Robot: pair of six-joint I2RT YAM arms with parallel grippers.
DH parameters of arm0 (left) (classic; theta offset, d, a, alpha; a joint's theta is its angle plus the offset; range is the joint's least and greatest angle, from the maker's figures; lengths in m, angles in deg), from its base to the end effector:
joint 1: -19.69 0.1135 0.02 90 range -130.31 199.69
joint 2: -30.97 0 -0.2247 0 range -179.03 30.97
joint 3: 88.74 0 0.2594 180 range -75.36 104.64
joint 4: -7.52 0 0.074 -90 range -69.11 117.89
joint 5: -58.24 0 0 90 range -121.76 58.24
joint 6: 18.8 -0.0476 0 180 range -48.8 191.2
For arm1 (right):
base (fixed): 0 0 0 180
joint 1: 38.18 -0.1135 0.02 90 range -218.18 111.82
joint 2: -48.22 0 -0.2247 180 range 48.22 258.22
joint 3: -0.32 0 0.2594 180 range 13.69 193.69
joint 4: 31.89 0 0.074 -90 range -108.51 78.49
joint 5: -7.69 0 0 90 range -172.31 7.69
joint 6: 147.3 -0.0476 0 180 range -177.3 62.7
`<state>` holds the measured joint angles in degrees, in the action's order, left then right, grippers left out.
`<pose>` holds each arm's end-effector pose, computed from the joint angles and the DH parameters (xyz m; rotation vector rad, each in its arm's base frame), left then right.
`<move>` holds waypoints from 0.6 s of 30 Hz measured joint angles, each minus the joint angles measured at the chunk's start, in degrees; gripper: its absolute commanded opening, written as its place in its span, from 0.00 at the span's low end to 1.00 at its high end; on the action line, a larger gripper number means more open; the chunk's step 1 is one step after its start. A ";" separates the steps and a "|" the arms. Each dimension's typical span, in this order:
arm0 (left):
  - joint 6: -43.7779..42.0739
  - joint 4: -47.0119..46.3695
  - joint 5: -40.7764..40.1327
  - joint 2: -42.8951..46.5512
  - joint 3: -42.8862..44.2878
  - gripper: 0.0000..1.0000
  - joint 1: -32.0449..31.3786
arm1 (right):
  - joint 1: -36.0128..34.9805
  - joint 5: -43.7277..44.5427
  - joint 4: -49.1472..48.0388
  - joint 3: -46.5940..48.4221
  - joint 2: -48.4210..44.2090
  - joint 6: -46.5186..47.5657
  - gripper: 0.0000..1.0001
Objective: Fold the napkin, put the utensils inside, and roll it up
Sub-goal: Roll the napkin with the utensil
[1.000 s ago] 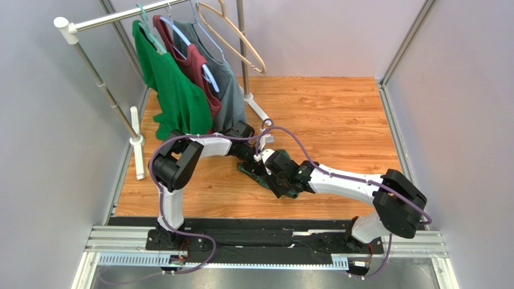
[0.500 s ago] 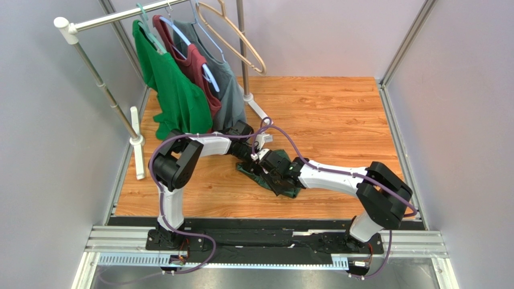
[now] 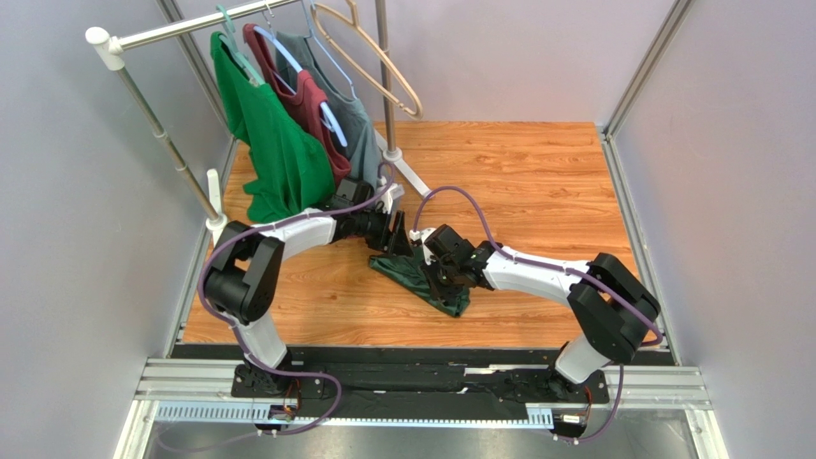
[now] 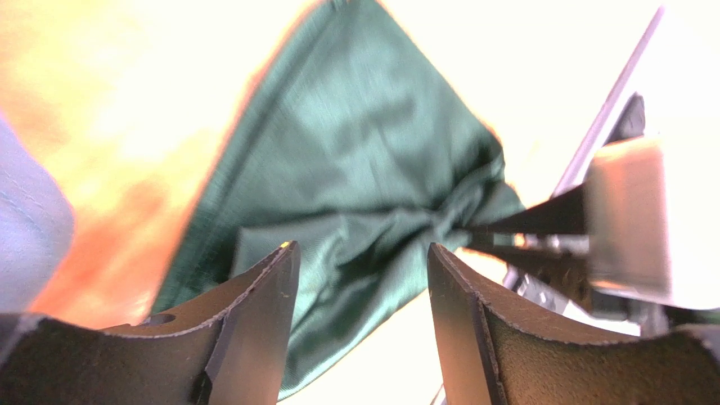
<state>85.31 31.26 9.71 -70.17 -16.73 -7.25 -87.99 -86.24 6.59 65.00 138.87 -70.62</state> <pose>0.3033 -0.1895 0.1203 0.6026 2.4795 -1.1955 0.1964 0.2375 0.1150 -0.8871 2.6222 0.4095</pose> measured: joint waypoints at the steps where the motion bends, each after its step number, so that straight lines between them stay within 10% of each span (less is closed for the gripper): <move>1: 0.42 -0.44 -1.18 1.11 -0.11 0.66 0.31 | 0.35 -1.68 -0.57 0.00 0.26 -0.04 0.01; 18: 2.49 -12.94 -8.50 19.87 -15.34 0.67 0.98 | 12.79 -32.24 -5.44 -1.01 6.32 -0.33 0.00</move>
<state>87.80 18.33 1.21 -50.31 -32.07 -6.26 -75.20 -118.48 1.15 64.00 145.18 -70.95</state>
